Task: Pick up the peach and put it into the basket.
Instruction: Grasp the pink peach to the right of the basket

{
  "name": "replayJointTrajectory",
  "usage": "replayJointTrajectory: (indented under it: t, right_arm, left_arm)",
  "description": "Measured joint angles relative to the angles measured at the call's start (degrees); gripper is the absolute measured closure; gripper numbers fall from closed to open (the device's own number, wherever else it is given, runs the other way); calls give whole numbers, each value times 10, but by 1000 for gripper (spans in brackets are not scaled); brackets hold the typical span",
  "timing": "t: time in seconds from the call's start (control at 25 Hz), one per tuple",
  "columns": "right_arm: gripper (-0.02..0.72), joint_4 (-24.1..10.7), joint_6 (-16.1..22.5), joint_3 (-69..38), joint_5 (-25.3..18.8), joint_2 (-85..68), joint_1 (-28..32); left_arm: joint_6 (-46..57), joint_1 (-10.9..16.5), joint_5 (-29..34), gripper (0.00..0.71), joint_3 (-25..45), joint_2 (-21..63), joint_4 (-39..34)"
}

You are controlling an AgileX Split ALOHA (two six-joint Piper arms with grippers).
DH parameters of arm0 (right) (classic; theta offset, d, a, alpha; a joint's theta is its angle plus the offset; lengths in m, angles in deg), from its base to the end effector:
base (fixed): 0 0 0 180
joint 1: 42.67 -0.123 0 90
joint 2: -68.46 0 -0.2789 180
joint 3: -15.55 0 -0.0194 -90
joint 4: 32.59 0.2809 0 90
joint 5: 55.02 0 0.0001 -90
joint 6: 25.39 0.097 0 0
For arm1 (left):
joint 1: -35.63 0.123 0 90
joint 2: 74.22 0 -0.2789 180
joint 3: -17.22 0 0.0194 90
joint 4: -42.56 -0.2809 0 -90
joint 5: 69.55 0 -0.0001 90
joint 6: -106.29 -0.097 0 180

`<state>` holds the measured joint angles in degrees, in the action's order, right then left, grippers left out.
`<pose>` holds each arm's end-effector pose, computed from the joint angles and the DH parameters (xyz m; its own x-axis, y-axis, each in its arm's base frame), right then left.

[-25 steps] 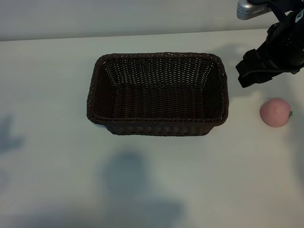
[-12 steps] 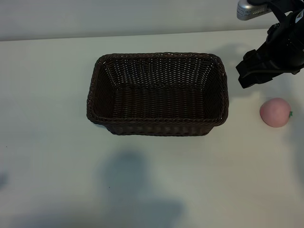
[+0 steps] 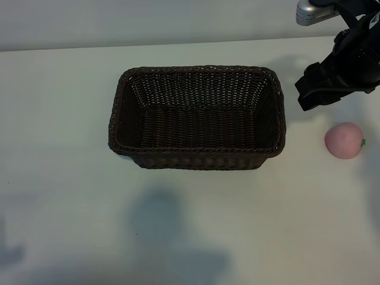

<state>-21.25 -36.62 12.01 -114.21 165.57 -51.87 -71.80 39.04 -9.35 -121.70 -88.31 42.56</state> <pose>0.3407 0.0718 0.2774 -0.8994 -0.2390 -0.3660 -0.3018 0.9452 0.1243 0.0365 0.0022 0.3256 -0.4255 -0.0587 -0.9031 -0.0737 0.9968 -0.0301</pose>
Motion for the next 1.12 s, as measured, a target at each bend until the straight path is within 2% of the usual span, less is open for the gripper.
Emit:
replayJointTrajectory:
  t: [0.32, 0.56, 0.72, 0.84, 0.96, 1.12]
  right_arm:
    - [108, 0, 0, 0, 0, 0, 0]
    - [108, 0, 1, 0, 4, 0, 0]
    - [108, -1, 26, 0, 22, 0, 0]
    - [108, -19, 49, 0, 43, 0, 0]
    - [108, -57, 75, 0, 58, 0, 0]
    - [108, -113, 131, 0, 70, 1, 0]
  left_arm:
    - [-1, 0, 10, 118, 58, 0, 10]
    - [-19, 0, 12, 119, 68, 0, 10]
    - [-28, 0, 17, 134, 73, 0, 13]
    - [-30, 0, 18, 148, 73, 0, 13]
    - [-30, 0, 18, 160, 73, 0, 14]
    - [-30, 0, 18, 164, 73, 1, 14]
